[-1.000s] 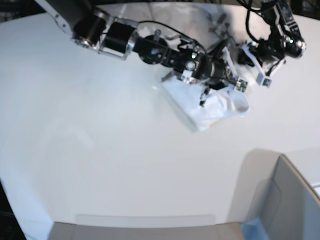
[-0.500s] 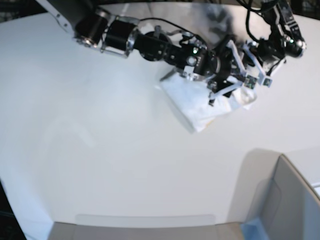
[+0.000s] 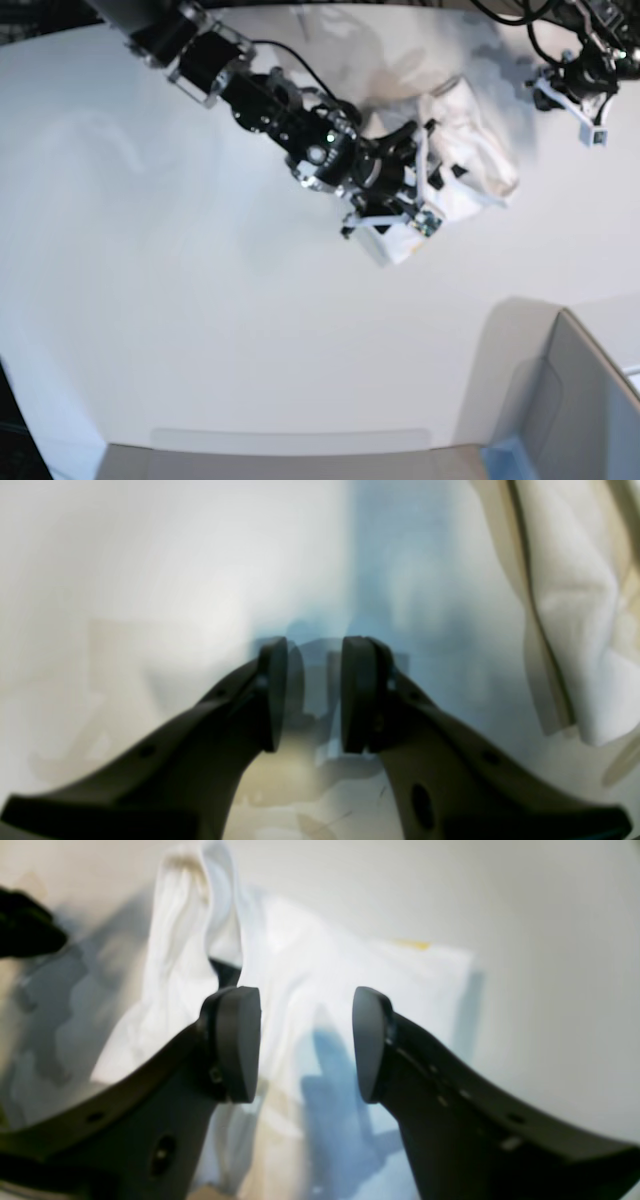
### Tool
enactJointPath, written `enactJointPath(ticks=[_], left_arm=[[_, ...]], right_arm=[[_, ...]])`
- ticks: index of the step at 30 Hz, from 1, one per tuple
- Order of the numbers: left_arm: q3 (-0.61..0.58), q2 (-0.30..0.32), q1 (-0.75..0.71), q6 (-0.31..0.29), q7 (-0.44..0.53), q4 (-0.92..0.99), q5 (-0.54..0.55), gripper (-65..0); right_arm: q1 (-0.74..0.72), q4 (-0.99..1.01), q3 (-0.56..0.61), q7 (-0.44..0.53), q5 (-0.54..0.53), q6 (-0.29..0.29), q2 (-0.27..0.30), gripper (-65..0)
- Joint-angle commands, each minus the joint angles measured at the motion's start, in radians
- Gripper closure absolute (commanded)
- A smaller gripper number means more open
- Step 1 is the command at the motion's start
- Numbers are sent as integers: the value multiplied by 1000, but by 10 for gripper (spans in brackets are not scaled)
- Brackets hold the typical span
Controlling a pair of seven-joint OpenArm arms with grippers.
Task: Layout the t-shirt on the table in an organized manner, then fold the t-shirt properly
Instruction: 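Press the folded bundle with both grippers and release the right gripper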
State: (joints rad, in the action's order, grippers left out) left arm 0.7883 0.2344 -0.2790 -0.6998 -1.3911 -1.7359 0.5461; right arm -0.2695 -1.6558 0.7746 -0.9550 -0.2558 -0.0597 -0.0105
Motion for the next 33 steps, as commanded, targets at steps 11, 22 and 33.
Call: enactJointPath(ticks=[11, 22, 33], left_arm=[[191, 16, 8, 2, -5, -103, 16, -193], [-89, -23, 7, 2, -5, -298, 245, -193], [-197, -17, 8, 2, -5, -298, 463, -193]], right_arm=[[29, 113, -28, 28, -6, 5, 19, -298], [55, 78, -185, 29, -164, 5, 17, -298], [63, -11, -361, 29, -302, 7, 20, -298]])
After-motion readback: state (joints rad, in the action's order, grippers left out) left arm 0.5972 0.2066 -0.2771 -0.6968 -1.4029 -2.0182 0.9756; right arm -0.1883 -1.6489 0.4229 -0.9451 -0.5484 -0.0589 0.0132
